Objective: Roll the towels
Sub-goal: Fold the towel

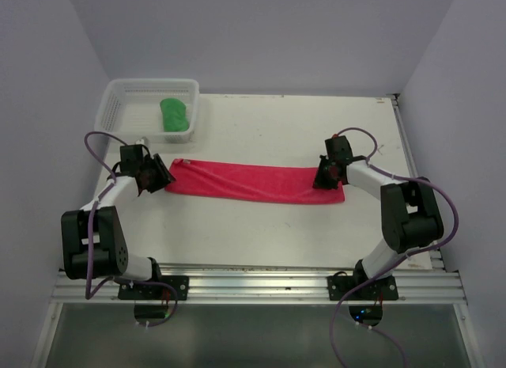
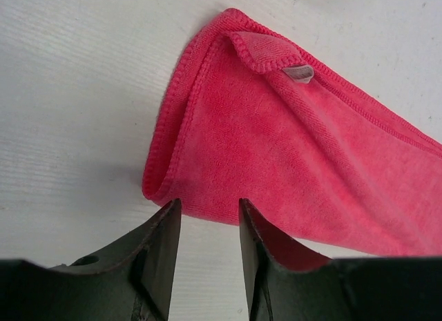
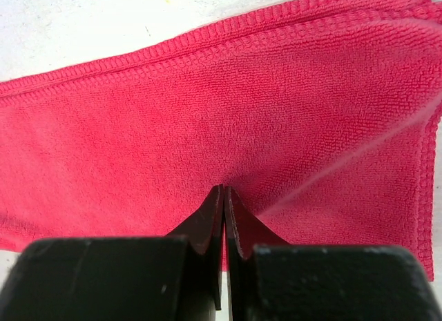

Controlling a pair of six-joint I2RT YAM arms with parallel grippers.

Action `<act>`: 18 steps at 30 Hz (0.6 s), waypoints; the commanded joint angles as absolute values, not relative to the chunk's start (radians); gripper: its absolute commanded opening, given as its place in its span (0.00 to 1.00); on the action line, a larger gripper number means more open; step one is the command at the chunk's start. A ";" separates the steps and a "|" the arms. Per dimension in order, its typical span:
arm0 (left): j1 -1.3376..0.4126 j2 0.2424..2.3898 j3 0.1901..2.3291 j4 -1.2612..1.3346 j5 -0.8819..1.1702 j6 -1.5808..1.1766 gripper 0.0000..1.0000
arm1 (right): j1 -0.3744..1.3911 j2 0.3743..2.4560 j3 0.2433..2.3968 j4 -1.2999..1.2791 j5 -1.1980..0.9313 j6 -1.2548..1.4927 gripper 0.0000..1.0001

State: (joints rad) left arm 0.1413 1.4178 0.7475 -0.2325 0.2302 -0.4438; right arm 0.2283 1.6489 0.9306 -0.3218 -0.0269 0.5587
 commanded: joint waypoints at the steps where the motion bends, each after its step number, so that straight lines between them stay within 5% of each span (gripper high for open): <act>1: 0.132 1.428 0.749 -0.216 0.190 -0.428 0.43 | 0.232 1.664 0.945 -0.288 -0.055 0.543 0.01; 18: 0.094 1.443 0.798 -0.241 0.060 -0.422 0.53 | 0.241 1.716 0.957 -0.273 -0.092 0.532 0.03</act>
State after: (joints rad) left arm 0.1020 1.4303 0.7525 -0.2512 0.1020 -0.4412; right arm 0.2310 1.6901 0.9337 -0.2935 -0.0715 0.5526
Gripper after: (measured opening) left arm 0.524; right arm 0.026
